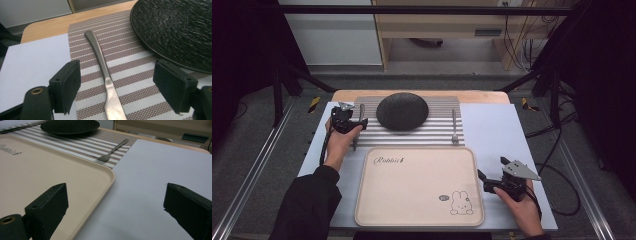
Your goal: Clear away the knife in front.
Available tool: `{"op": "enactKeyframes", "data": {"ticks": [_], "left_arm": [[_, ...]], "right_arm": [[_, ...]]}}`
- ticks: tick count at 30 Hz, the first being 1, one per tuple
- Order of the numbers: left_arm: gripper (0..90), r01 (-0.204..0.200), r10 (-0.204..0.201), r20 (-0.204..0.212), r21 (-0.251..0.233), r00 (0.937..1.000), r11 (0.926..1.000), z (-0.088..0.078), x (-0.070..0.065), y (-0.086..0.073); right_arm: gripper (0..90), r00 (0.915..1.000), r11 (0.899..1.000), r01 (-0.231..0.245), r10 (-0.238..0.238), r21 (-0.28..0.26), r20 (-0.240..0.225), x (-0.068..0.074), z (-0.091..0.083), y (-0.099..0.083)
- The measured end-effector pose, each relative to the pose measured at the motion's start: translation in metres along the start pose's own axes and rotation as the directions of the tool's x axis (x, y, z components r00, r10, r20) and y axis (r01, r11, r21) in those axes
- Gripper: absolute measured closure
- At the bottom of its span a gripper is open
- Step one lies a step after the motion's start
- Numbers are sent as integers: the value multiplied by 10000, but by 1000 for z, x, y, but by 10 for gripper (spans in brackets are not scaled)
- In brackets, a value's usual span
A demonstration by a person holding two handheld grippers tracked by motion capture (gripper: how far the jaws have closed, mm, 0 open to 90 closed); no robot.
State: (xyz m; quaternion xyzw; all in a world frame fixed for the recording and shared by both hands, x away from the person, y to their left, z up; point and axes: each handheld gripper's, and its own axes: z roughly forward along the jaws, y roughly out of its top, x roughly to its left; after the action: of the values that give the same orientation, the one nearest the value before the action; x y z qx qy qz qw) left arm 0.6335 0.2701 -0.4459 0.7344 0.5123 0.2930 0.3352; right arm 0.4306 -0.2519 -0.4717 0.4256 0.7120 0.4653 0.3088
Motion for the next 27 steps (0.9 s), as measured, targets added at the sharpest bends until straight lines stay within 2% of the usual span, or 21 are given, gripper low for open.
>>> {"op": "enactKeyframes", "data": {"ticks": [9, 10, 12, 14, 15, 19, 23, 24, 27], "left_arm": [[287, 59, -60, 29, 182, 10000, 9998, 12, 1, -5], [310, 141, -142, 79, 178, 9999, 9997, 13, 2, -6], [420, 198, -201, 157, 214, 9997, 9996, 15, 4, -7], [441, 251, -255, 144, 285, 9996, 9993, 18, 6, -9], [484, 348, -354, 147, 341, 9993, 9988, 19, 7, -10], [527, 502, -505, 83, 360, 9987, 9981, 22, 11, -12], [577, 768, -777, 204, 396, 9968, 9963, 25, 13, -12], [614, 759, -768, 219, 400, 9968, 9963, 26, 13, -12], [633, 480, -490, 146, 594, 9987, 9971, 29, 10, -12]], "right_arm": [[60, 10000, 10000, 10, -10, 39, 41, 0, 0, 0], [60, 10000, 10000, 17, -17, 41, 46, 0, 0, -1], [60, 10000, 10000, 11, -12, 68, 58, 0, 1, -1], [60, 10000, 10000, 21, -21, 75, 63, 0, 1, -1], [60, 10000, 10000, 46, -46, 82, 80, 0, 1, -1], [60, 9999, 9999, 50, -51, 94, 97, 0, 1, -1], [60, 9999, 9999, 81, -82, 104, 95, 0, 0, -1], [60, 9999, 9999, 69, -70, 102, 94, 0, 0, -1], [59, 9999, 9999, 74, -75, 108, 103, -1, 1, -1]]}}
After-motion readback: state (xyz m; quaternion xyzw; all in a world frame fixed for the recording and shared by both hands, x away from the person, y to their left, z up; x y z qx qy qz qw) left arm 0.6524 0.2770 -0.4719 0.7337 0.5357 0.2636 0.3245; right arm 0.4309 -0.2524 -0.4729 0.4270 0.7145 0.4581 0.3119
